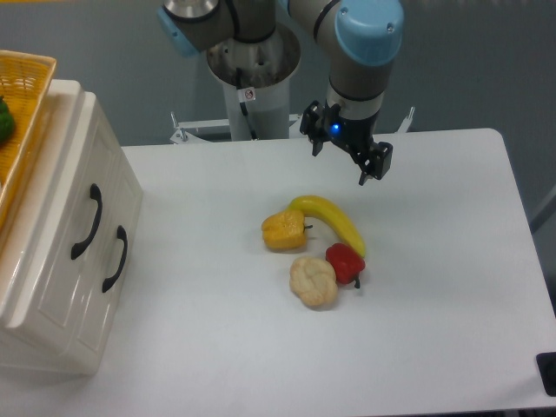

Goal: Slide open the top white drawer
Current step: 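Lower the open gripper slightly above the fruit on the table, then move the gripper toward the black handle of the upper cabinet drawer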

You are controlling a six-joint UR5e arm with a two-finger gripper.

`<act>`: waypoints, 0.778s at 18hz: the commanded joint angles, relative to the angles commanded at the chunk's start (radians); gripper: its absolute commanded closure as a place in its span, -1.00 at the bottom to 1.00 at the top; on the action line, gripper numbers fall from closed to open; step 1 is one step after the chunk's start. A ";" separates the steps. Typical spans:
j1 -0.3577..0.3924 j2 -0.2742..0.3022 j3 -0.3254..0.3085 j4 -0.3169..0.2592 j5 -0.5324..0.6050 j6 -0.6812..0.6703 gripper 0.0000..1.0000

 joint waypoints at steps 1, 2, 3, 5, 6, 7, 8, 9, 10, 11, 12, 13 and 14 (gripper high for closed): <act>-0.002 0.000 0.002 0.000 -0.002 -0.034 -1.00; -0.003 -0.002 0.003 0.002 -0.011 -0.066 -1.00; -0.008 -0.006 0.006 0.003 -0.027 -0.087 -1.00; -0.009 -0.015 0.015 0.003 -0.041 -0.106 -1.00; -0.009 -0.017 0.017 0.003 -0.049 -0.108 -1.00; -0.009 -0.017 0.017 0.003 -0.057 -0.118 -1.00; -0.009 -0.015 0.020 0.003 -0.061 -0.143 -1.00; -0.014 -0.015 0.020 0.003 -0.067 -0.175 -1.00; -0.023 -0.017 0.021 0.005 -0.069 -0.207 -1.00; -0.029 -0.024 0.031 0.003 -0.069 -0.242 -1.00; -0.037 -0.031 0.035 0.003 -0.071 -0.276 -1.00; -0.046 -0.032 0.035 0.005 -0.072 -0.307 -1.00; -0.054 -0.035 0.038 0.003 -0.072 -0.327 -1.00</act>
